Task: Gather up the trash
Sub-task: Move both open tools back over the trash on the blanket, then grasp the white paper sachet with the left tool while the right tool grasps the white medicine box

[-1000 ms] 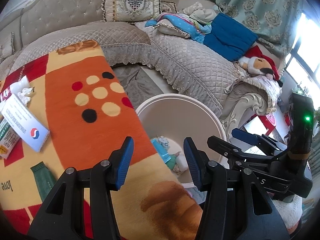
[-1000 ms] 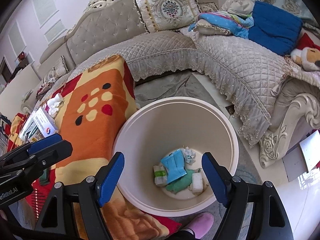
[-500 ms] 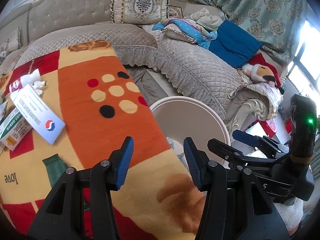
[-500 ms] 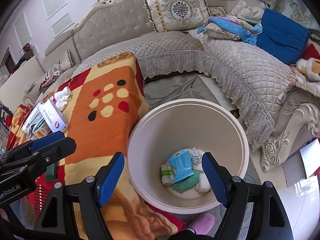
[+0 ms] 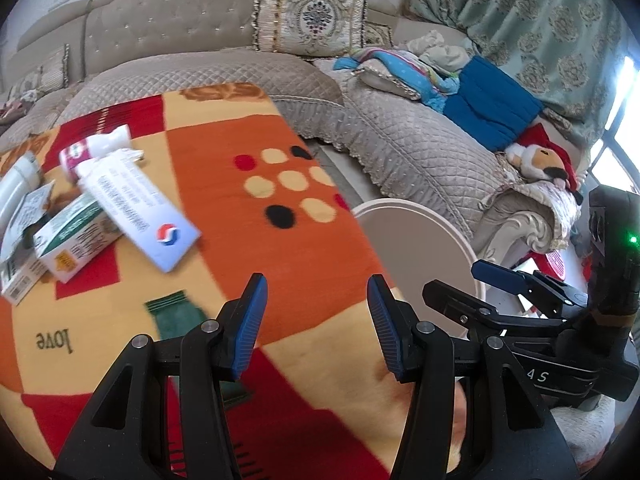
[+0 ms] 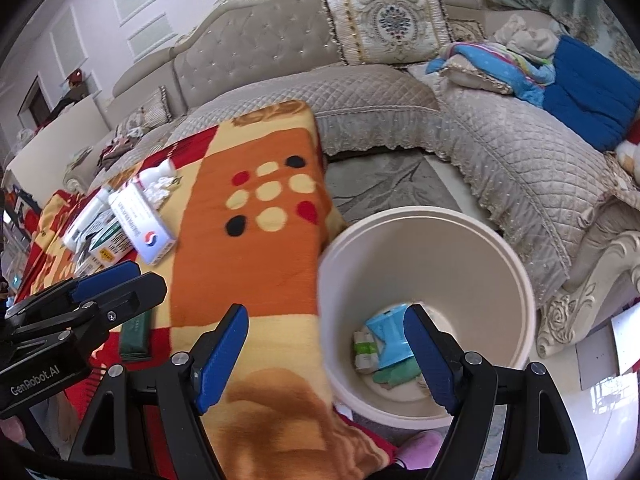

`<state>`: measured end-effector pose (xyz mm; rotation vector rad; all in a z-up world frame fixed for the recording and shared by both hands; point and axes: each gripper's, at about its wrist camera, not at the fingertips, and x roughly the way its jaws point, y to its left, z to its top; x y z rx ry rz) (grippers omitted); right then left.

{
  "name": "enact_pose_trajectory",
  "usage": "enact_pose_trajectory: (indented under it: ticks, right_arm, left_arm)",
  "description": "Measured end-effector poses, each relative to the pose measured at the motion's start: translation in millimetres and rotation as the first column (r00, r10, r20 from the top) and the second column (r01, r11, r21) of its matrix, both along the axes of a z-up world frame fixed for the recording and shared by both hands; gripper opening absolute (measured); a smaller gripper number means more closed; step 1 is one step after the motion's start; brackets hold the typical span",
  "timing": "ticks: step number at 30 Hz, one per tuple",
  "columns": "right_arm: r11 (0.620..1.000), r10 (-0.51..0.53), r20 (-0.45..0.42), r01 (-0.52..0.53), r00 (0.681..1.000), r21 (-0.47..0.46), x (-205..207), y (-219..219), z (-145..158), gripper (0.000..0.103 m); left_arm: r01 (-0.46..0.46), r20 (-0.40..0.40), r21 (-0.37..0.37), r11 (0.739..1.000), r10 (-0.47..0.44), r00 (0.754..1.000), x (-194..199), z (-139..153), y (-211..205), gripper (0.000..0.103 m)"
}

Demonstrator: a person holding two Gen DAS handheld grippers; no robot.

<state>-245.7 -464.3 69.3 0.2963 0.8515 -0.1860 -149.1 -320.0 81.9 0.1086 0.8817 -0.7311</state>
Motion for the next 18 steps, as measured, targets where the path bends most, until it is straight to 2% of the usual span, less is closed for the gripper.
enact_pose_trajectory:
  ticks: [11, 18]
  right_arm:
    - [0.994, 0.105, -0.004, -0.105, 0.995, 0.008, 32, 44, 1, 0.079]
    - [0.982, 0.188, -0.013, -0.188, 0.982, 0.012, 60, 76, 0, 0.081]
  left_arm:
    - [-0.118, 0.002, 0.018, 0.993, 0.118, 0.993, 20, -4, 71, 0.05]
    - [-0.239, -0.004, 0.027, 0.971, 0.239, 0.971, 52, 2, 131, 0.051]
